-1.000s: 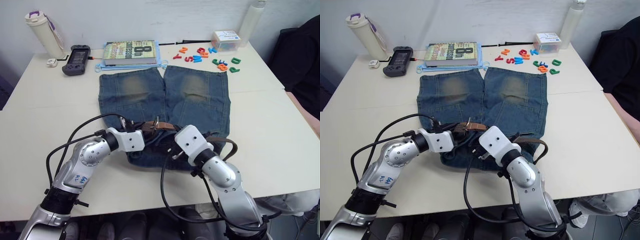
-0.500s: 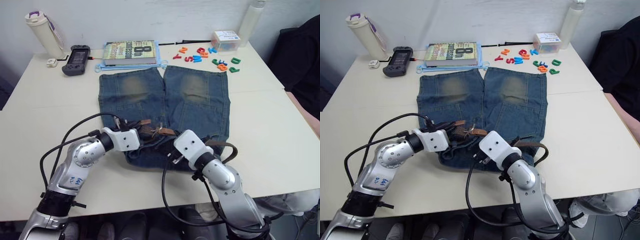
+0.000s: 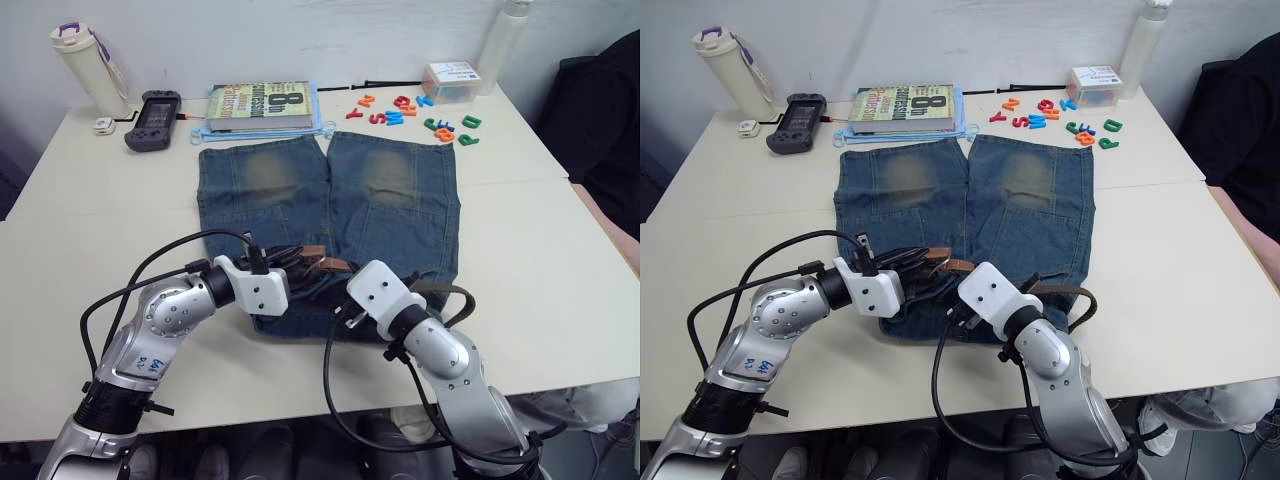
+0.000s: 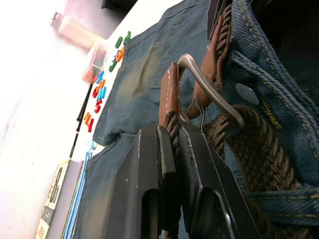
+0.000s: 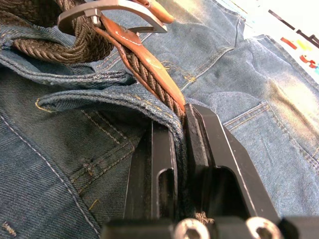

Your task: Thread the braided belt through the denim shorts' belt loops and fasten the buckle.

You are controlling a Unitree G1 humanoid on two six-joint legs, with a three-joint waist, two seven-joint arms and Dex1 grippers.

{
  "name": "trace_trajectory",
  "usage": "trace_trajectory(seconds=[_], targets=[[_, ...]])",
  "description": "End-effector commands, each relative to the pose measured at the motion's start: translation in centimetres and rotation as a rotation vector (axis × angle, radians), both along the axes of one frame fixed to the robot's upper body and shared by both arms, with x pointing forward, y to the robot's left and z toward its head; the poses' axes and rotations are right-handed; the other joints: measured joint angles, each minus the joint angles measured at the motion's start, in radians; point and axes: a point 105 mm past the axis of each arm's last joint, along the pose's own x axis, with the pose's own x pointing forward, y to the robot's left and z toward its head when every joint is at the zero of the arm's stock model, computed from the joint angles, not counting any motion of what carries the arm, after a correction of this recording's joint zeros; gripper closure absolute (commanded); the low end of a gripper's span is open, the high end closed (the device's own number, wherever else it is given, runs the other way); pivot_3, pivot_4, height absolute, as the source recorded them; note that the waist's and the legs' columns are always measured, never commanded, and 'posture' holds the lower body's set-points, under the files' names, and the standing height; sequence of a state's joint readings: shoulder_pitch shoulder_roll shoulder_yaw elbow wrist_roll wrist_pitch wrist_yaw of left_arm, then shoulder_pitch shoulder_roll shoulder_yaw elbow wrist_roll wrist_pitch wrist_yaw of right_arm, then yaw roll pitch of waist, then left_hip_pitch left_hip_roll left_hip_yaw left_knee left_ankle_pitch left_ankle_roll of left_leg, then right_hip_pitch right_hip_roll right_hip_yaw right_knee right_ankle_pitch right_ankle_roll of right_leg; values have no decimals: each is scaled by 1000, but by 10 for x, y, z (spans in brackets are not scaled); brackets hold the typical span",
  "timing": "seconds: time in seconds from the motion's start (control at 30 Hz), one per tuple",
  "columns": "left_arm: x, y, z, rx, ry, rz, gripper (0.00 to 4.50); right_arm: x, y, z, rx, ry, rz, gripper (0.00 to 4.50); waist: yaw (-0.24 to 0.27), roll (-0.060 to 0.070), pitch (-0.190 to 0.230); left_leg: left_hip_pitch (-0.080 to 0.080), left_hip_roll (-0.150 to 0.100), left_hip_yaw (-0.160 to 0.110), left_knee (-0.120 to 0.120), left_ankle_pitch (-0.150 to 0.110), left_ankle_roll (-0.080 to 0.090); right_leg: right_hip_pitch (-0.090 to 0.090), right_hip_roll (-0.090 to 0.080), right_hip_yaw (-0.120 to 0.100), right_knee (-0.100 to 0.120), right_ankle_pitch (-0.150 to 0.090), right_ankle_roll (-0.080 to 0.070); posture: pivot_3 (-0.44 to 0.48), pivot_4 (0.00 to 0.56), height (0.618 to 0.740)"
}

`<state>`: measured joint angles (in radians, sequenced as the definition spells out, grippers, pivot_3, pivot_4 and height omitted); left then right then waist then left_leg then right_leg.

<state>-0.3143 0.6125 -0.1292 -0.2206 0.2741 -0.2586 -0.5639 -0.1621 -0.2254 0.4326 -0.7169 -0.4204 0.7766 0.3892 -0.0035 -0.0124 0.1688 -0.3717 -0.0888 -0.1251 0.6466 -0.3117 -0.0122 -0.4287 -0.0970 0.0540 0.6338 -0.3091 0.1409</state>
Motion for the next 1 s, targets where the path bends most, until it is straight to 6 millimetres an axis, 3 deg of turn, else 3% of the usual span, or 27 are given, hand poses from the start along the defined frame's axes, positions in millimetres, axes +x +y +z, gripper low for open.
trace_trajectory(seconds=[0.03,0.5,0.83,1.0], targets=[[-2,3,4,-18,10,1,4500,-3,3,13,36,-45,4,4464,0,0,0,0,0,0,0,0,0,0,0,0,0,0,0,0,150,740],[-2,11,-4,38,51,18,4500,-3,3,18,37,-67,6,4464,-1,0,0,0,0,0,0,0,0,0,0,0,0,0,0,0,150,740],[0,-6,0,44,38,-32,4500,-1,8,13,-160,-120,52,4464,0,0,0,0,0,0,0,0,0,0,0,0,0,0,0,0,150,740],[0,-17,-2,43,34,-68,4500,0,8,13,-174,-121,49,4464,0,0,0,0,0,0,0,0,0,0,0,0,0,0,0,0,150,740]])
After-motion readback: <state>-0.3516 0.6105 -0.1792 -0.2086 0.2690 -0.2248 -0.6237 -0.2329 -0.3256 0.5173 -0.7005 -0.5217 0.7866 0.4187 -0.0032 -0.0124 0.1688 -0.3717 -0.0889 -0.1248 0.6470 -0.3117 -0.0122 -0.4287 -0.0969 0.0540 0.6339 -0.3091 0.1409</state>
